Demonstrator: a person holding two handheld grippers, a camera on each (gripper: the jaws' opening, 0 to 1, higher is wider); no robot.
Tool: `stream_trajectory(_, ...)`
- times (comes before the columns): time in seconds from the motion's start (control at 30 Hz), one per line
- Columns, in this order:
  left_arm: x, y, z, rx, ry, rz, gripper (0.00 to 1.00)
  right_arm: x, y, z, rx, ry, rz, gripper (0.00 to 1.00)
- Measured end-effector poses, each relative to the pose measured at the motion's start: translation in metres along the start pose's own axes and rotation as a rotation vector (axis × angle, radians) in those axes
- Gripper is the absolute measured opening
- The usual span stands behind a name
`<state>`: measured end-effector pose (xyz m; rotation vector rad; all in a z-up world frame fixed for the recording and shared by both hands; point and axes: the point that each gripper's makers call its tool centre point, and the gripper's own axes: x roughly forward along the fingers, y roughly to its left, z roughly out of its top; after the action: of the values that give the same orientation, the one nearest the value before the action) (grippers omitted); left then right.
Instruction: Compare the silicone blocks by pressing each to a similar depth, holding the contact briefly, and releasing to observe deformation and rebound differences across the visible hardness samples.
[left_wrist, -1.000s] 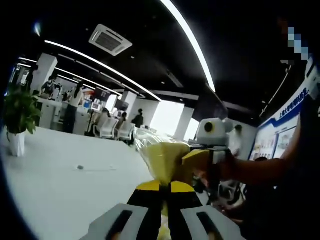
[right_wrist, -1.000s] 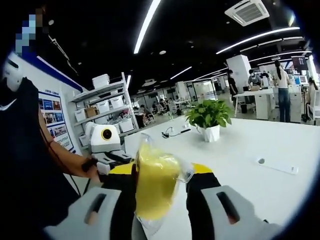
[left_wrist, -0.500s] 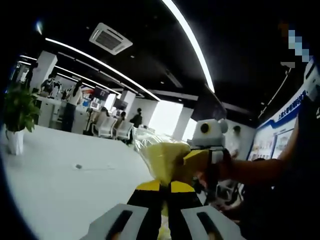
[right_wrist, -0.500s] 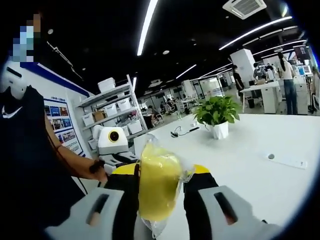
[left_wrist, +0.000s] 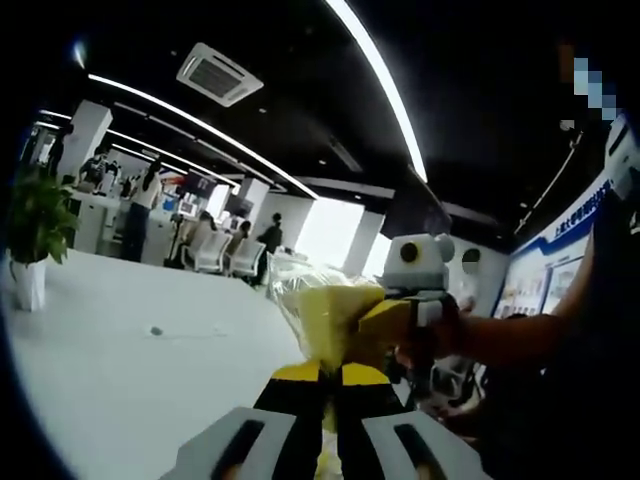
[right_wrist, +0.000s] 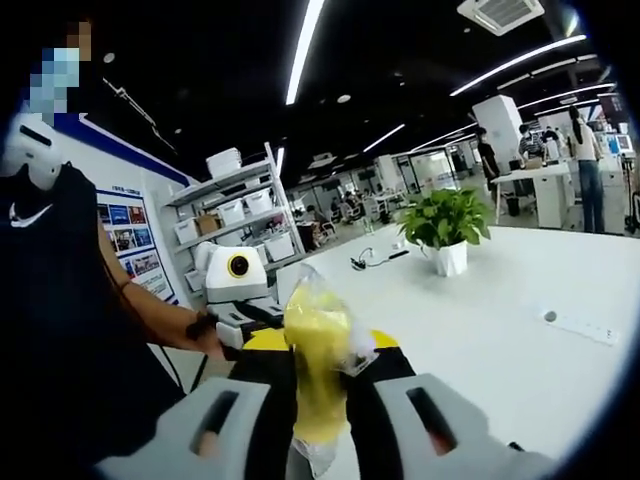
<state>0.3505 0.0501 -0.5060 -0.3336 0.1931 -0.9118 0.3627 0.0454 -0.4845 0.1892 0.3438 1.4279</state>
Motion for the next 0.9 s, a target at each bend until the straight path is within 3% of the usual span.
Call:
stream_trajectory(0.2,0.0019,-0.0003,-0.0016,0.013,0.014,-0.01,0.02,-0.0013,0.0011,-0.0011,0.01,0.009,0.005,0.03)
stream_trajectory(0.43,0.0045,-0.0016,-0.0014,0.01,0.021,-0.023,0.03,-0.0036,0.0006,-0.001,0.017,0.007,-0.004,0.0)
stream_trajectory(0.5,0.0045,-0.0014,0.0005,0.009,0.018,-0.029,0.03,-0.0041,0.0012,0.0006,0.057,0.0,-0.004,0.0)
stream_trajectory(0.67,0.0046,-0.002,0.0034,0.006,0.014,-0.04,0.04,-0.0048,0.0027,0.0034,0.03,-0.004,-0.005,0.0)
stream_trajectory(0.7,0.0052,-0.0011,0.004,0.016,0.011,-0.035,0.05,-0.0045,0.0017,0.0043,0.0,-0.006,-0.012,0.0)
stream_trajectory(0.9,0.0057,-0.0024,0.0031,0.072,0.014,-0.032,0.06,-0.0048,0.0021,0.0026,0.027,0.007,-0.01,0.0)
